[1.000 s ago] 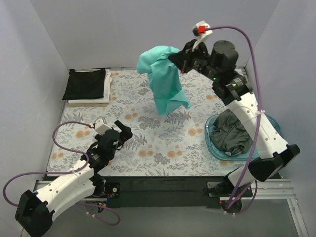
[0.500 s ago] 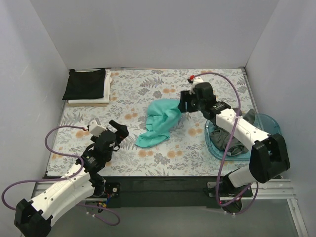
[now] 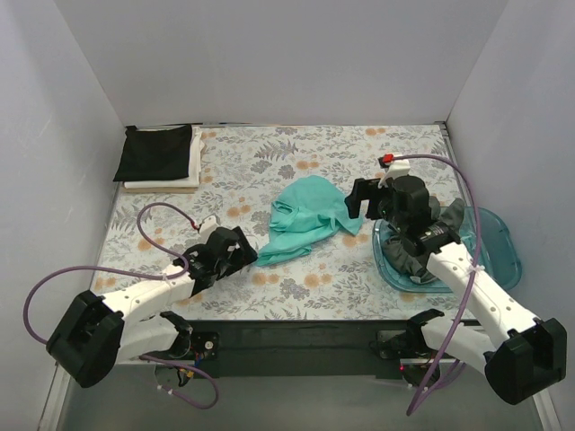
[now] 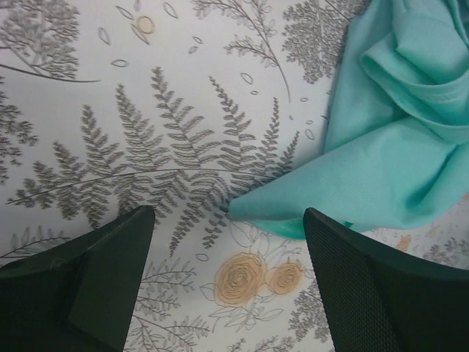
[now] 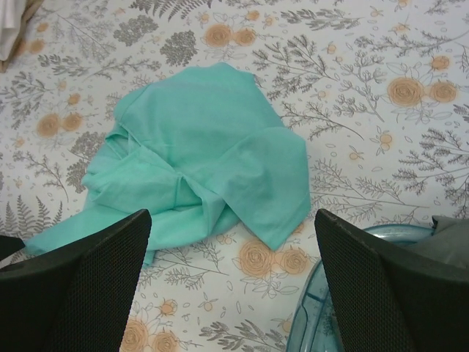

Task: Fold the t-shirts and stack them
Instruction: Move the tshirt to the center of the board, then flatten the tshirt out

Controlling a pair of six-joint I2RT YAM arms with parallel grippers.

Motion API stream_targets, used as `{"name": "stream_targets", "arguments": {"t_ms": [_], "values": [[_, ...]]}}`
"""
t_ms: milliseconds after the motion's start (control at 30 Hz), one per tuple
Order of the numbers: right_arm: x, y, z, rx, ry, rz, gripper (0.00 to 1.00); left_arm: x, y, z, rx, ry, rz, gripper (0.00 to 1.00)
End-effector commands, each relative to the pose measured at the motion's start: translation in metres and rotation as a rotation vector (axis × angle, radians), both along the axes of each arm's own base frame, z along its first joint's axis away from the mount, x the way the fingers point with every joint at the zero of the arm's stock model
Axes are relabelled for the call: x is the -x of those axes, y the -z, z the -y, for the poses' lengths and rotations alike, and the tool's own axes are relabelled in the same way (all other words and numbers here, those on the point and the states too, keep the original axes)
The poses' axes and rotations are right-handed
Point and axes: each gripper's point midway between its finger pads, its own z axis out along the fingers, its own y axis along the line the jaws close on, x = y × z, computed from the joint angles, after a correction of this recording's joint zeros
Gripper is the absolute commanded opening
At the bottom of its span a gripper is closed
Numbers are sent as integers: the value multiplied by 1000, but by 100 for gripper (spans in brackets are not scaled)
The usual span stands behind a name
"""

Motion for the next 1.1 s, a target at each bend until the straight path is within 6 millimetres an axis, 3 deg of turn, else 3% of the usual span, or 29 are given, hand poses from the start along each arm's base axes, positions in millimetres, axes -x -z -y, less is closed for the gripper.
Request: {"name": "stream_targets", "arguments": {"t_ms": [0, 200, 300, 433, 633, 700, 800, 900, 1000, 1067], "values": [[1, 15, 10, 28, 43, -7, 98, -4, -11, 22, 78, 51, 5, 81], [2, 15, 13, 34, 55, -3, 98, -2, -14, 41, 152, 124, 12, 60], [2, 14, 17, 35, 74, 5, 98, -1, -7, 38, 148, 102, -5, 44], [3, 17, 20, 44, 85, 4, 98, -4, -7, 36, 128, 108, 11, 42], [2, 19, 23, 54, 100, 2, 98, 1, 13, 39, 110, 118, -58, 39], [3, 19, 24, 53, 103, 3, 98, 1, 18, 37, 94, 110, -66, 29], [3, 20, 24, 61, 100, 6, 98, -4, 13, 34, 83, 89, -42, 0], [4, 25, 17, 69, 50, -12, 98, -16, -1, 14, 27, -19, 16, 0], [9, 31, -2, 63, -74, -38, 98, -27, -14, -37, -131, -272, 67, 0], [17, 41, -22, 51, -194, -88, 97, -19, -26, -69, -234, -432, 39, 0]]}}
